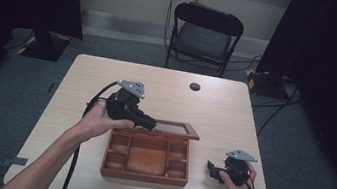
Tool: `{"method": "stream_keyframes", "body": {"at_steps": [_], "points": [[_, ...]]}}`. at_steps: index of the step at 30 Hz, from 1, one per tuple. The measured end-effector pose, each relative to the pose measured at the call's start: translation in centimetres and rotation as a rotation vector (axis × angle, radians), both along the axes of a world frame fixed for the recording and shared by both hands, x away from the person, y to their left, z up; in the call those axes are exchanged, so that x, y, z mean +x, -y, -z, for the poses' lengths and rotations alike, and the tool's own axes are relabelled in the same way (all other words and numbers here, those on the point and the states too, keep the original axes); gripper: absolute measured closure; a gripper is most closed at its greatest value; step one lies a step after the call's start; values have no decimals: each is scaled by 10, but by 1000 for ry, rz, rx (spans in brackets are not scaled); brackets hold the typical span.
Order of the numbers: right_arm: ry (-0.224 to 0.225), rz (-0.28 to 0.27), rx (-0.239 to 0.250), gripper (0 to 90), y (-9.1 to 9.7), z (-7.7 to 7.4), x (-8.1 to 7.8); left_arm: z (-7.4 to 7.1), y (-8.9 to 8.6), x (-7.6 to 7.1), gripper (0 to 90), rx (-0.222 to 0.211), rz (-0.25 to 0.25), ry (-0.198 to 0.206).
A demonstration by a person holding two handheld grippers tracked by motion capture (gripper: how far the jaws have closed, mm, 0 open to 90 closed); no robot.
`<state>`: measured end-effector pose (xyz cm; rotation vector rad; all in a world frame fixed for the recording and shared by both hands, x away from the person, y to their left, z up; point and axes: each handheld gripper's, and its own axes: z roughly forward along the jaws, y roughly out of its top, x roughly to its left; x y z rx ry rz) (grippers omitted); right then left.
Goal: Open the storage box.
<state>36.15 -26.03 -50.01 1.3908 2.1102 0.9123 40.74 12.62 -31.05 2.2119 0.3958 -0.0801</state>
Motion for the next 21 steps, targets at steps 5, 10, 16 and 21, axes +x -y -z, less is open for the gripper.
{"method": "stream_keyframes", "body": {"at_steps": [5, 10, 16, 21], "points": [[0, 0, 0, 120, 0, 0, 0, 0, 0, 1, 826, -1, 3, 1], [0, 0, 0, 120, 0, 0, 0, -2, 0, 2, 827, 2, -2, -4], [0, 0, 0, 120, 0, 0, 0, -2, 0, 2, 827, 0, -4, -6], [0, 0, 0, 120, 0, 0, 0, -2, 0, 2, 827, 0, -5, -5]]}}
